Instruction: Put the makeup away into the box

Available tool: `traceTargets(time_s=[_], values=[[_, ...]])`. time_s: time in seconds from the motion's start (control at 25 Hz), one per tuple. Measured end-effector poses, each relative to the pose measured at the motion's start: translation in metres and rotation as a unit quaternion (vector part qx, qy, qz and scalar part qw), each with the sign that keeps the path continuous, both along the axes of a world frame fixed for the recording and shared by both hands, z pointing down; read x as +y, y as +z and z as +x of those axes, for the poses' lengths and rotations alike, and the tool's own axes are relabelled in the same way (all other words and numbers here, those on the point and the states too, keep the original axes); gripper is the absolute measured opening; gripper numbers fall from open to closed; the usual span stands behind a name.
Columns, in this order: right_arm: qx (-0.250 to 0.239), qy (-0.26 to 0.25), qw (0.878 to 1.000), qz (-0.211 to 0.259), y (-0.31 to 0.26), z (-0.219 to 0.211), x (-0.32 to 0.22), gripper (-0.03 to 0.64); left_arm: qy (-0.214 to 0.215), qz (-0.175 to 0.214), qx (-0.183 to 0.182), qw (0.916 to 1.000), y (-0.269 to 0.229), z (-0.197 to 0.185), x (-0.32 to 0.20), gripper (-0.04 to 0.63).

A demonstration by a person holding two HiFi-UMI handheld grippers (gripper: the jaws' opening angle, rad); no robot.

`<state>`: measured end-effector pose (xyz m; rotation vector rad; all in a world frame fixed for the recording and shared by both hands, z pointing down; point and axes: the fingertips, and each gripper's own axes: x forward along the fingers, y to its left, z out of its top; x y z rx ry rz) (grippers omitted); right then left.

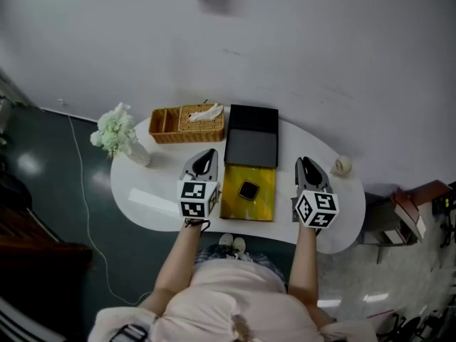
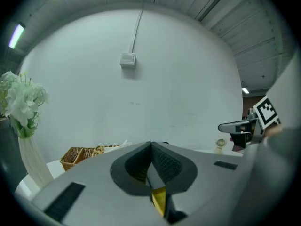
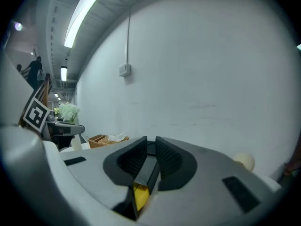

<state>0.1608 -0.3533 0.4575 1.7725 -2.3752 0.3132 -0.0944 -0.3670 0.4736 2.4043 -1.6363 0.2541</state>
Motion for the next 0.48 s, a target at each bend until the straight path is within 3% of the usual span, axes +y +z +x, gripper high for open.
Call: traceTargets(time_s=[0.12,0.36,0.48], values=[[0.004,0.028,0.999,0.029,-0.014,0.018,0.003,0.021,0.002,0.009,0.004,1.0,-0.005,0.0,0.0,0.026],[0.008,0.056,0.995,0.081,-0.03,0.04,0.014,0.017,0.008,0.019,0.016,0.9997,-0.011,0.002,-0.001,0.026],[0.014,0.062,0.994,0.085,-0.031,0.044,0.016,0.017,0.003,0.023,0.017,0.9996,-0.013,-0.001,-0.002,0.026]])
